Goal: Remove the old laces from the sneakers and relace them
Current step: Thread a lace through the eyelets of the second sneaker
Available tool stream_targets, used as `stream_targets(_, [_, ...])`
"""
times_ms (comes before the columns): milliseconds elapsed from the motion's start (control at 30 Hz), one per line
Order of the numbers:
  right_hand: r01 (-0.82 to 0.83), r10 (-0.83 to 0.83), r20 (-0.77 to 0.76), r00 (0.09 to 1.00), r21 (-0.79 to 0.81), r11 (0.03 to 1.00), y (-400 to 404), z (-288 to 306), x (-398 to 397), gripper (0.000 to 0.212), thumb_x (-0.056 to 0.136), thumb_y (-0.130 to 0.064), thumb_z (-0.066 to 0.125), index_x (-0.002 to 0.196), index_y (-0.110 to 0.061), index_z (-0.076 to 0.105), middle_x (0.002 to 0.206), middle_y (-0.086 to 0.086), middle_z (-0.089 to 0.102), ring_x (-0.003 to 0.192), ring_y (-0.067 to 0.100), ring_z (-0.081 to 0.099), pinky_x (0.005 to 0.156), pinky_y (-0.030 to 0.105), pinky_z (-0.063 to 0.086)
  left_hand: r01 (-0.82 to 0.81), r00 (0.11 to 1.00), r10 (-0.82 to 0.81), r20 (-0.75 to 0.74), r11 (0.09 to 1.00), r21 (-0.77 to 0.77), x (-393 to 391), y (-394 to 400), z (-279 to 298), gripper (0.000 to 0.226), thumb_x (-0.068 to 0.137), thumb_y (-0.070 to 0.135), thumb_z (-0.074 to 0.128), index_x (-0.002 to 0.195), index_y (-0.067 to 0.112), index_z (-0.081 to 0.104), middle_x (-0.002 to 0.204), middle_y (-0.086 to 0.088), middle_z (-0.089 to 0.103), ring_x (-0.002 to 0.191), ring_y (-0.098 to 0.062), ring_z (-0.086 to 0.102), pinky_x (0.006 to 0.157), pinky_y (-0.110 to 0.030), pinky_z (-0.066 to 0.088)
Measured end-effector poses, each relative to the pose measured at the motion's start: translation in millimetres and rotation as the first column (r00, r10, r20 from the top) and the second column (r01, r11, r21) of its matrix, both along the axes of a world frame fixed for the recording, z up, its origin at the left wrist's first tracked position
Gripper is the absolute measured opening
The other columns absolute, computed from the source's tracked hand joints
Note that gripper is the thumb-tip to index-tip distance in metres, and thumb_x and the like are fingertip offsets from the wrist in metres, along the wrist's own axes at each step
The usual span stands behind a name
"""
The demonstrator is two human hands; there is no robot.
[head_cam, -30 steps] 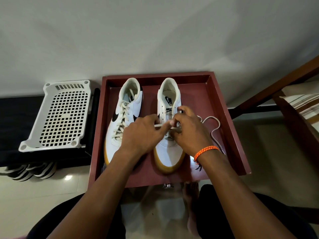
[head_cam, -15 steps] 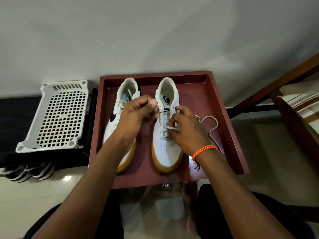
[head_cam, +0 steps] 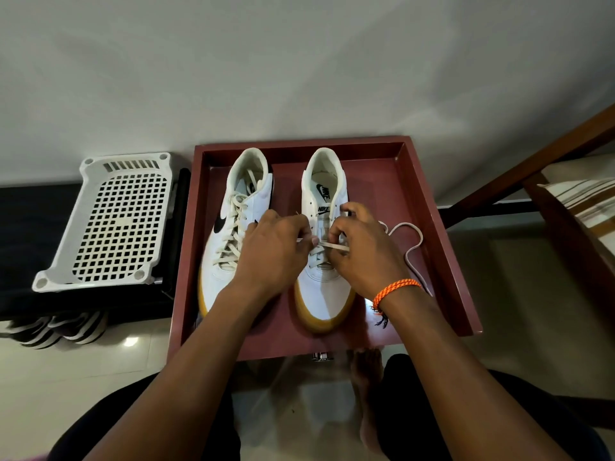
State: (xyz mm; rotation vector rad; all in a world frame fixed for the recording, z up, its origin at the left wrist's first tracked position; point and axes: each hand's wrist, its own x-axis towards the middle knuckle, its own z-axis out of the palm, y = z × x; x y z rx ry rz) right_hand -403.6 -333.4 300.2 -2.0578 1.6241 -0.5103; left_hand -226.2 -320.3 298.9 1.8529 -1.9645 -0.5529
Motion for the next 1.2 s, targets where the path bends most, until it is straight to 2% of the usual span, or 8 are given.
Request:
stream_targets(167, [-0.004, 0.004, 0.002, 1.000, -0.007, 1.000, -0.6, -0.1, 0.1, 0.016, 0.084, -0.017, 0.078, 0.084, -0.022, 0.063, 0.147, -0.006, 0.047, 0.110, 0.024, 0.064, 0.077, 0.045, 0.059, -0.019, 0.877, 0.074, -0.474, 0.993, 0.118, 11.0, -6.4, 9.9, 0.022, 0.101, 0.027, 0.070, 0.079, 0.022, 0.068, 0.072, 0.004, 0.071, 0.072, -0.019, 0.068, 0.078, -0.050, 0.061])
stream_targets(367, [-0.002, 0.002, 0.004, 1.000, 0.004, 1.000, -0.7, -0.6, -1.7, 0.015, 0.084, -0.016, 0.080, 0.089, -0.020, 0.067, 0.146, -0.007, 0.048, 0.113, 0.022, 0.063, 0.078, 0.046, 0.060, 0.031, 0.599, 0.119, -0.792, 0.985, 0.172, 10.2, -4.2, 35.1, 0.022, 0.105, 0.008, 0.062, 0.084, 0.005, 0.066, 0.086, -0.022, 0.072, 0.079, -0.025, 0.065, 0.064, -0.019, 0.047])
stream_targets(600, [0.008, -0.008, -0.005, 1.000, 0.016, 1.000, -1.0, 2.0, -0.8, 0.011, 0.086, -0.018, 0.077, 0.093, -0.021, 0.068, 0.149, -0.009, 0.047, 0.112, 0.021, 0.063, 0.078, 0.044, 0.059, 0.026, 0.097, 0.220, -0.971, 0.974, 0.223, 20.0, -4.9, 47.1, 0.015, 0.107, 0.009, 0.054, 0.093, 0.006, 0.057, 0.086, -0.011, 0.061, 0.071, -0.023, 0.061, 0.088, -0.050, 0.060])
stream_targets(700, [0.012, -0.012, 0.003, 1.000, 0.022, 1.000, -0.4, 2.7, -0.9, 0.011, 0.085, -0.016, 0.076, 0.092, -0.020, 0.068, 0.149, -0.008, 0.047, 0.111, 0.022, 0.063, 0.078, 0.044, 0.059, -0.131, 0.458, 0.246, -0.854, 0.969, 0.209, 20.6, -9.0, 37.4, 0.017, 0.109, 0.020, 0.056, 0.097, 0.009, 0.061, 0.090, -0.011, 0.070, 0.063, -0.023, 0.060, 0.069, -0.044, 0.058])
stream_targets(767, [0.013, -0.013, -0.004, 1.000, 0.017, 1.000, -0.3, 2.4, -1.1, 0.011, 0.086, -0.016, 0.077, 0.093, -0.020, 0.069, 0.149, -0.007, 0.048, 0.111, 0.023, 0.064, 0.078, 0.045, 0.059, -0.098, 0.821, 0.166, -0.546, 0.983, 0.152, 14.8, -6.6, 21.3, 0.025, 0.109, 0.041, 0.056, 0.098, 0.020, 0.064, 0.086, 0.000, 0.073, 0.065, -0.020, 0.065, 0.059, -0.038, 0.058])
stream_targets(833, [0.010, -0.010, 0.001, 1.000, 0.012, 1.000, -0.4, 1.5, -0.4, 0.011, 0.086, -0.016, 0.076, 0.091, -0.021, 0.068, 0.149, -0.007, 0.048, 0.111, 0.023, 0.064, 0.076, 0.045, 0.059, 0.009, 0.975, 0.032, -0.220, 0.983, 0.183, 9.0, -1.9, 7.3, 0.033, 0.105, 0.053, 0.057, 0.087, 0.026, 0.063, 0.076, 0.005, 0.070, 0.069, -0.016, 0.068, 0.064, -0.039, 0.057])
stream_targets(967, [0.011, -0.011, 0.000, 1.000, 0.014, 1.000, -0.9, 0.9, 0.3, 0.011, 0.085, -0.017, 0.075, 0.089, -0.022, 0.066, 0.151, -0.007, 0.047, 0.112, 0.023, 0.064, 0.078, 0.044, 0.058, 0.047, 0.983, -0.011, -0.185, 0.980, 0.193, 11.2, -4.9, -0.6, 0.035, 0.102, 0.037, 0.067, 0.070, 0.024, 0.064, 0.066, 0.002, 0.066, 0.066, -0.019, 0.064, 0.065, -0.038, 0.051])
stream_targets(1200, [0.017, -0.018, 0.025, 1.000, 0.043, 0.999, -2.8, -0.8, -1.2, 0.017, 0.085, -0.014, 0.080, 0.090, -0.024, 0.067, 0.151, -0.007, 0.046, 0.120, 0.021, 0.061, 0.084, 0.045, 0.059, 0.060, 0.669, 0.139, -0.730, 0.969, 0.240, 15.9, -9.7, 19.1, 0.032, 0.096, 0.027, 0.069, 0.073, 0.005, 0.072, 0.077, -0.030, 0.065, 0.069, -0.028, 0.055, 0.075, -0.041, 0.042])
